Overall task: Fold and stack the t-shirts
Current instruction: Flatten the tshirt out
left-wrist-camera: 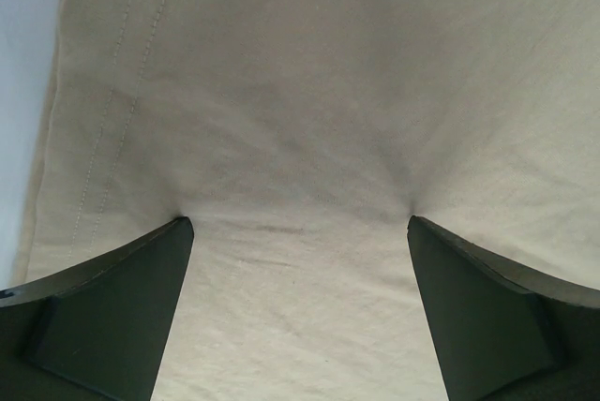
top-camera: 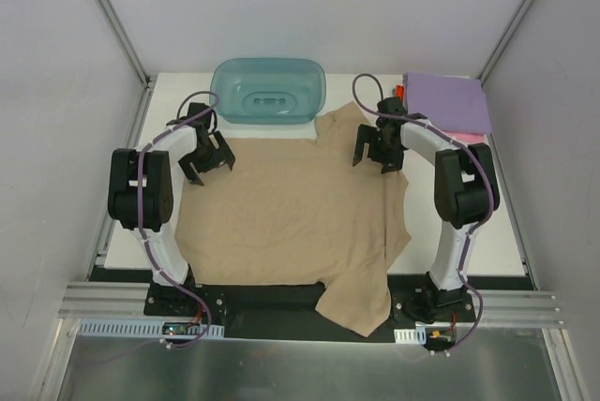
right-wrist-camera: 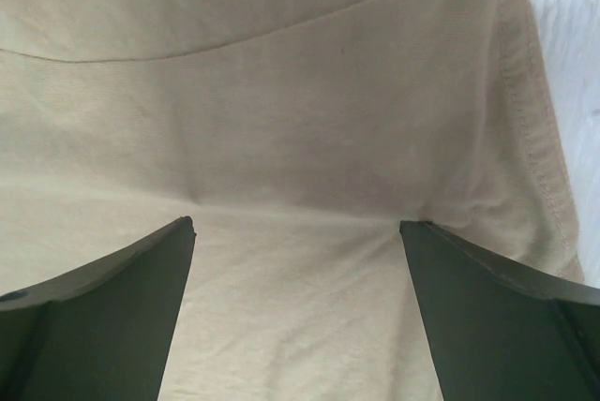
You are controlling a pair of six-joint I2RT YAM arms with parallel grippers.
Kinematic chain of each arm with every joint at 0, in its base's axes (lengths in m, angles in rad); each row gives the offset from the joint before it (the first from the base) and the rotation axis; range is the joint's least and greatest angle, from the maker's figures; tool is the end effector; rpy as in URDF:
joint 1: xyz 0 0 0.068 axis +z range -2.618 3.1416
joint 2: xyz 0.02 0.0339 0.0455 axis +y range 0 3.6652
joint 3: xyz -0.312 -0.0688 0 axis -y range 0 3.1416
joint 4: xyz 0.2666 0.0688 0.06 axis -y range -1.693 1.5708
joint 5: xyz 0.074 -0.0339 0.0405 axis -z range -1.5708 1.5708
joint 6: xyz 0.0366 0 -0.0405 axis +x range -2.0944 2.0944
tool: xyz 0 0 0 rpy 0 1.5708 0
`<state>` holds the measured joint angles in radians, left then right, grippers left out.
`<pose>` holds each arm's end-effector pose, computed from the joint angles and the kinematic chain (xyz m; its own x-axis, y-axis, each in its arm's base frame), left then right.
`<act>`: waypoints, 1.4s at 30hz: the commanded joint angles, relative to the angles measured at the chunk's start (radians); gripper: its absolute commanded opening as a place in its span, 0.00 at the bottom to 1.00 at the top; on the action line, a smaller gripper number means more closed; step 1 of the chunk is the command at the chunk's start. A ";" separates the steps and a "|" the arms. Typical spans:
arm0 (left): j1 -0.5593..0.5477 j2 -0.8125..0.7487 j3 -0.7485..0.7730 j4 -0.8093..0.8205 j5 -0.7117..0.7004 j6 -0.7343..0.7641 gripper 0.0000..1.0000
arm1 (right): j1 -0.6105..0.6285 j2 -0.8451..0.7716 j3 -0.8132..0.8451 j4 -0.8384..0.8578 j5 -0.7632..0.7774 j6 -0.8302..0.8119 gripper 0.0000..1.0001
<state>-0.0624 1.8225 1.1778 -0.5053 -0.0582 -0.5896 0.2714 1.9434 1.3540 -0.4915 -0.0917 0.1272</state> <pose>0.3914 -0.0223 0.2025 -0.7786 -0.5075 -0.3690 -0.4745 0.8610 -0.1830 0.4235 0.1213 0.2083 -0.8823 -0.1144 -0.4565 -0.1981 0.9701 0.1398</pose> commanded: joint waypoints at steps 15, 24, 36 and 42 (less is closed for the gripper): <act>0.050 0.238 0.370 -0.030 0.110 0.070 0.99 | -0.052 0.175 0.333 -0.122 -0.052 -0.043 0.97; 0.050 -0.087 0.164 -0.041 0.098 0.054 0.99 | 0.008 -0.055 0.212 -0.116 0.023 -0.086 0.97; 0.056 -0.760 -0.472 -0.252 -0.095 -0.257 0.99 | 0.075 -0.515 -0.323 0.031 0.059 -0.004 0.97; 0.090 -0.989 -0.635 -0.351 -0.146 -0.430 0.99 | 0.074 -0.623 -0.403 0.050 0.041 -0.004 0.97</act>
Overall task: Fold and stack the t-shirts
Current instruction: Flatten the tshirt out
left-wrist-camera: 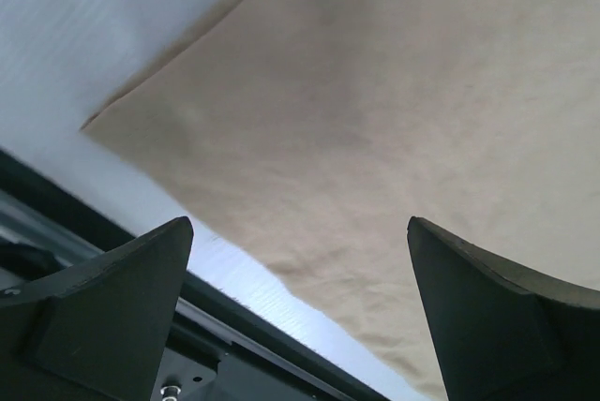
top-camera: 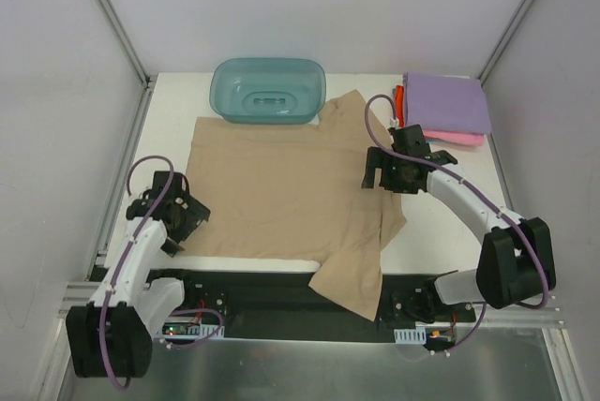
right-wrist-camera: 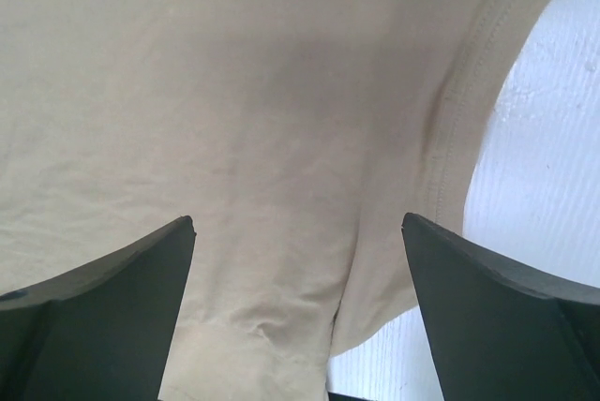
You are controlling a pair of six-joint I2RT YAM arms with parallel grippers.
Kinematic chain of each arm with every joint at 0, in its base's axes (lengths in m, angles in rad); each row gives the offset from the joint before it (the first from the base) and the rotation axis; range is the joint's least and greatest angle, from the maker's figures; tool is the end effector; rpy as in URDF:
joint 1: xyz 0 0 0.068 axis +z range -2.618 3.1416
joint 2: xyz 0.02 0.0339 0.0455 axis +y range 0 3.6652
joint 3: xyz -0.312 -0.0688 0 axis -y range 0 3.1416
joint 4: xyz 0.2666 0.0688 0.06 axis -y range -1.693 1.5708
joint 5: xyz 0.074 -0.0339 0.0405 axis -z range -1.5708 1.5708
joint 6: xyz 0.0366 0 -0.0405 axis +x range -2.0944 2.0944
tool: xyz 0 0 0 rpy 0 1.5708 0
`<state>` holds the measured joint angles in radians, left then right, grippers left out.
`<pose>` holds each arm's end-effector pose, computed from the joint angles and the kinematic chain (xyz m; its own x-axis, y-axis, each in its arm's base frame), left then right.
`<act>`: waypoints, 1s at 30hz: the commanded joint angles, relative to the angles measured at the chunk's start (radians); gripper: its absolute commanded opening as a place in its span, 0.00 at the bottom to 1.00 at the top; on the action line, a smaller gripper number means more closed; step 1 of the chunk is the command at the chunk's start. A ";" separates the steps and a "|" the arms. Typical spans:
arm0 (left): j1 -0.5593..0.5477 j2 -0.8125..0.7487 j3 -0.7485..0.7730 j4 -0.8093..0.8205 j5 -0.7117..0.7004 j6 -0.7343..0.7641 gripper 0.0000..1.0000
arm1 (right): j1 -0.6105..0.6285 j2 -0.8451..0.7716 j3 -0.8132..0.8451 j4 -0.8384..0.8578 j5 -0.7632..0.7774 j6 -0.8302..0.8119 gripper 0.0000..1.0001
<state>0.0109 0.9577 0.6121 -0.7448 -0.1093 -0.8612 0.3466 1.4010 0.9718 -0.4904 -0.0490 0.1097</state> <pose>0.1626 0.0058 0.2369 -0.5313 -0.7599 -0.3745 -0.7126 0.6399 -0.2876 0.2831 0.1042 0.2767 -0.7838 -0.1668 -0.5982 -0.2831 0.9533 0.1051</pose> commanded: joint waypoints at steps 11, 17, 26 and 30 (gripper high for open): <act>0.120 -0.071 -0.147 -0.116 -0.096 -0.233 0.62 | -0.011 -0.071 -0.018 0.047 0.000 -0.004 0.97; 0.118 -0.059 -0.169 -0.100 -0.101 -0.243 0.43 | -0.015 -0.059 -0.016 0.042 0.012 -0.001 0.97; 0.120 -0.025 -0.203 -0.015 -0.093 -0.246 0.21 | -0.011 -0.082 -0.047 0.030 -0.015 0.004 0.97; 0.118 0.006 -0.196 0.033 -0.081 -0.216 0.13 | 0.049 -0.178 -0.116 -0.014 -0.009 -0.037 0.97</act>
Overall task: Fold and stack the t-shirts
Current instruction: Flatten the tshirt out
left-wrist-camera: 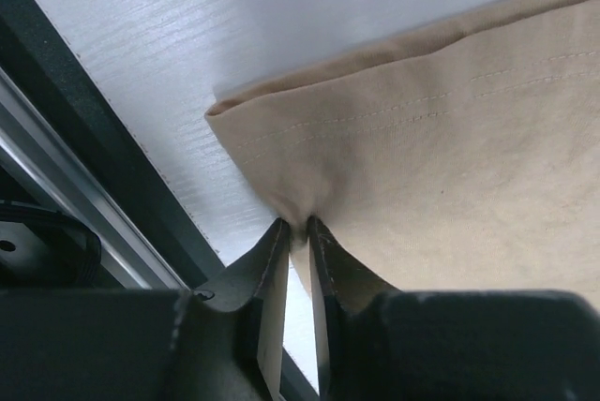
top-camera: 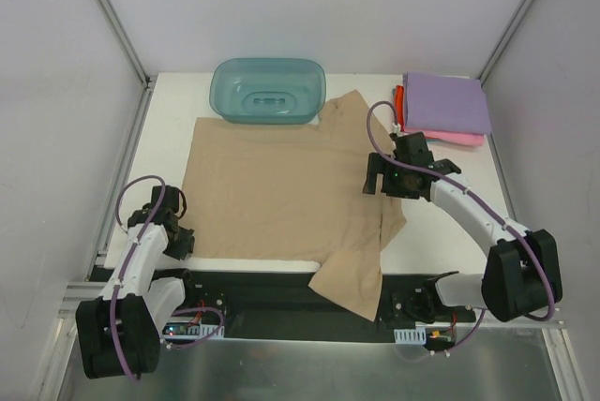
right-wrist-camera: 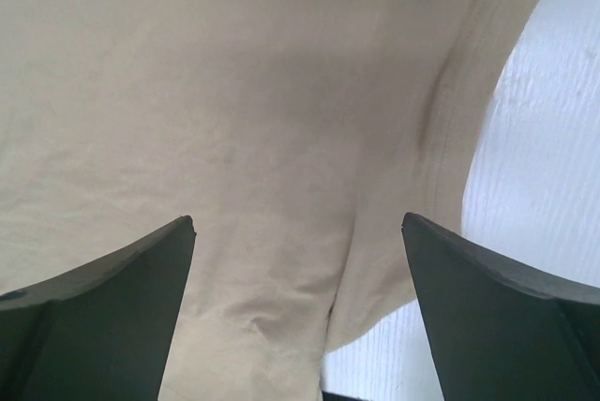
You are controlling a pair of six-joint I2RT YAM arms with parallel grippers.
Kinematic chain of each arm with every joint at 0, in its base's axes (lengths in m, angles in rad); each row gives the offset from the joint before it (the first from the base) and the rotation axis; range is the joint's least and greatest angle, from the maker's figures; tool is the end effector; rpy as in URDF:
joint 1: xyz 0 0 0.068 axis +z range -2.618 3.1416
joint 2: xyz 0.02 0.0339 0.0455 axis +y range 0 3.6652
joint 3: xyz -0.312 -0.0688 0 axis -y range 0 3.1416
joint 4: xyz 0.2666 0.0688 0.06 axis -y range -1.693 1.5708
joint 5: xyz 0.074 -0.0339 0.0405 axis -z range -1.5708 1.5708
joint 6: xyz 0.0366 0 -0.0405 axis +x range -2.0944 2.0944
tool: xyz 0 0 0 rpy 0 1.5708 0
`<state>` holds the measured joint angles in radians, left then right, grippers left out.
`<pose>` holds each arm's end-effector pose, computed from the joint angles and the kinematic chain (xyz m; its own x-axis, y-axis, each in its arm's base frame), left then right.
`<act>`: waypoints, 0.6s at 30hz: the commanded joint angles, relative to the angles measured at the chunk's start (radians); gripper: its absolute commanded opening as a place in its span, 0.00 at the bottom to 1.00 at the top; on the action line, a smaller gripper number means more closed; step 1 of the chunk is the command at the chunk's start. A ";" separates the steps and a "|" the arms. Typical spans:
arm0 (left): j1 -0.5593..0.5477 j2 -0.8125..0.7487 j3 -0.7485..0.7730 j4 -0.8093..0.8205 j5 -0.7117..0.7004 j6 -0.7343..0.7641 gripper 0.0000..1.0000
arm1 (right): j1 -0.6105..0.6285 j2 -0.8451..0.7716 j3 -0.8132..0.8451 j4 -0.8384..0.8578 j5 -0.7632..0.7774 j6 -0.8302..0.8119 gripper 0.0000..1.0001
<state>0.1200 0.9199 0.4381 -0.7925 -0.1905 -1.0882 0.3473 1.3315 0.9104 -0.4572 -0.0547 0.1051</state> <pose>0.1254 0.0221 0.1862 -0.2879 -0.9108 -0.2960 -0.9211 0.3479 -0.1748 0.2668 0.0987 0.2773 -0.7588 -0.1633 -0.6305 -0.2947 0.9494 0.1088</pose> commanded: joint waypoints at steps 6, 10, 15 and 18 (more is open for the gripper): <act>0.010 0.068 -0.024 0.167 0.046 0.068 0.00 | 0.334 -0.331 -0.174 -0.185 0.013 -0.050 0.98; 0.010 0.007 -0.032 0.168 0.052 0.086 0.00 | 0.631 -0.399 -0.194 -0.334 0.042 0.068 0.99; 0.009 -0.035 -0.050 0.171 0.069 0.086 0.00 | 0.984 -0.286 -0.199 -0.356 0.049 0.270 0.89; 0.010 -0.039 -0.050 0.171 0.074 0.096 0.00 | 1.050 -0.204 -0.194 -0.362 0.081 0.329 0.78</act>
<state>0.1200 0.8818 0.4129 -0.6617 -0.1345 -1.0058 1.3312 1.0397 0.7208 -0.7475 -0.0223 0.2810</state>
